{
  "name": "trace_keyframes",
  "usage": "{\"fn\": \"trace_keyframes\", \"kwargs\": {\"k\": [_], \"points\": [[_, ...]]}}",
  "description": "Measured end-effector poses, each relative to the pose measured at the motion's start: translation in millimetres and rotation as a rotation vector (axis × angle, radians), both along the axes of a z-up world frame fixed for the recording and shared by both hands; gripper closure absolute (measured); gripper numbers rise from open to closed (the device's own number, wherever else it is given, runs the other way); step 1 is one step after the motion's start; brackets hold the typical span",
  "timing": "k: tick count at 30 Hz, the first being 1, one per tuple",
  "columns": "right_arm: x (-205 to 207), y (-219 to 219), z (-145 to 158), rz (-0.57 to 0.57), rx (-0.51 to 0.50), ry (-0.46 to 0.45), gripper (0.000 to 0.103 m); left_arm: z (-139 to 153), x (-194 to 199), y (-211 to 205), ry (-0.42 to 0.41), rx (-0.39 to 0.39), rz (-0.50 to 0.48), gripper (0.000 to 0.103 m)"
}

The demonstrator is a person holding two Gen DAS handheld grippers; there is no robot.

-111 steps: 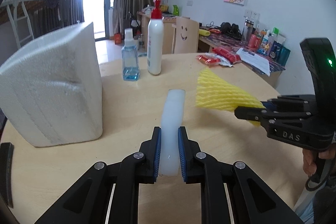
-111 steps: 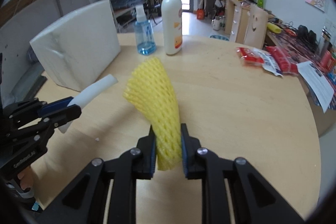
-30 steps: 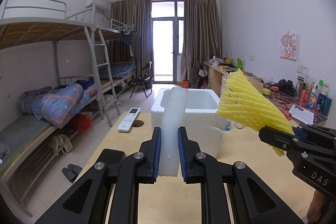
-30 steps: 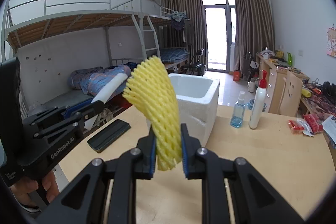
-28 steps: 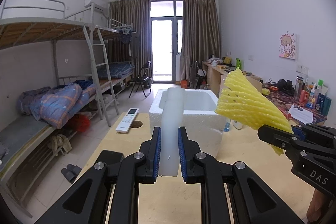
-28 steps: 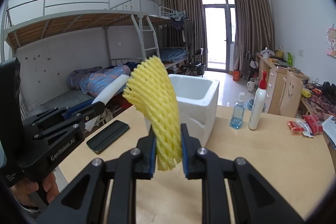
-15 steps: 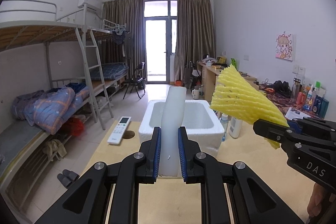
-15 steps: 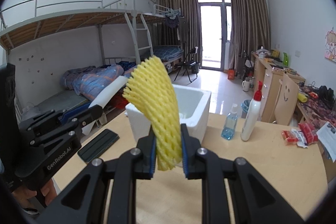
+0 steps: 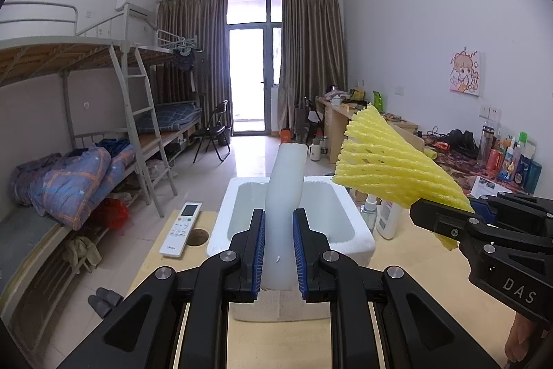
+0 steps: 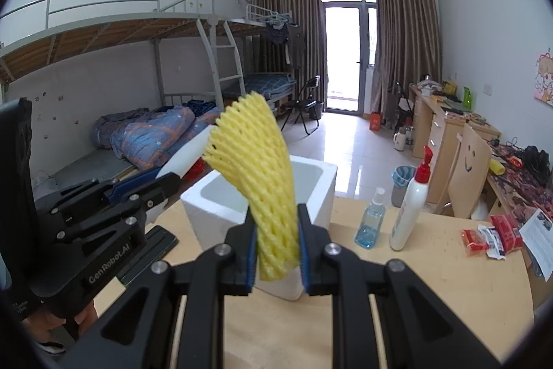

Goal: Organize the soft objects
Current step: 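Carry the white tube and yellow net with both tools over the foam box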

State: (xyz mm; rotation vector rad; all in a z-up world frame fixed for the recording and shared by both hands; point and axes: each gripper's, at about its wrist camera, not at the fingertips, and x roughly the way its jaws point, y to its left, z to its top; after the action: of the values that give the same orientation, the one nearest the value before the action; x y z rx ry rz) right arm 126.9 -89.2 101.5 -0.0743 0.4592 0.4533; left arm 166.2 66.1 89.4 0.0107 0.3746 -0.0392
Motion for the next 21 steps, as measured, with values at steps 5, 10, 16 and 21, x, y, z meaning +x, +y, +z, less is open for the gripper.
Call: {"fn": "trace_keyframes", "kwargs": {"k": [5, 10, 16, 21], "points": [[11, 2, 1, -0.007, 0.003, 0.003, 0.080, -1, 15, 4, 0.005, -0.009, -0.001, 0.086], [21, 4, -2, -0.019, 0.003, 0.014, 0.080, -2, 31, 5, 0.024, -0.015, -0.015, 0.086], [32, 3, -6, -0.025, 0.004, 0.031, 0.080, -6, 47, 4, 0.040, -0.009, -0.027, 0.086], [42, 1, -8, -0.029, 0.007, 0.043, 0.080, -7, 60, 2, 0.050, 0.004, -0.026, 0.086]]}}
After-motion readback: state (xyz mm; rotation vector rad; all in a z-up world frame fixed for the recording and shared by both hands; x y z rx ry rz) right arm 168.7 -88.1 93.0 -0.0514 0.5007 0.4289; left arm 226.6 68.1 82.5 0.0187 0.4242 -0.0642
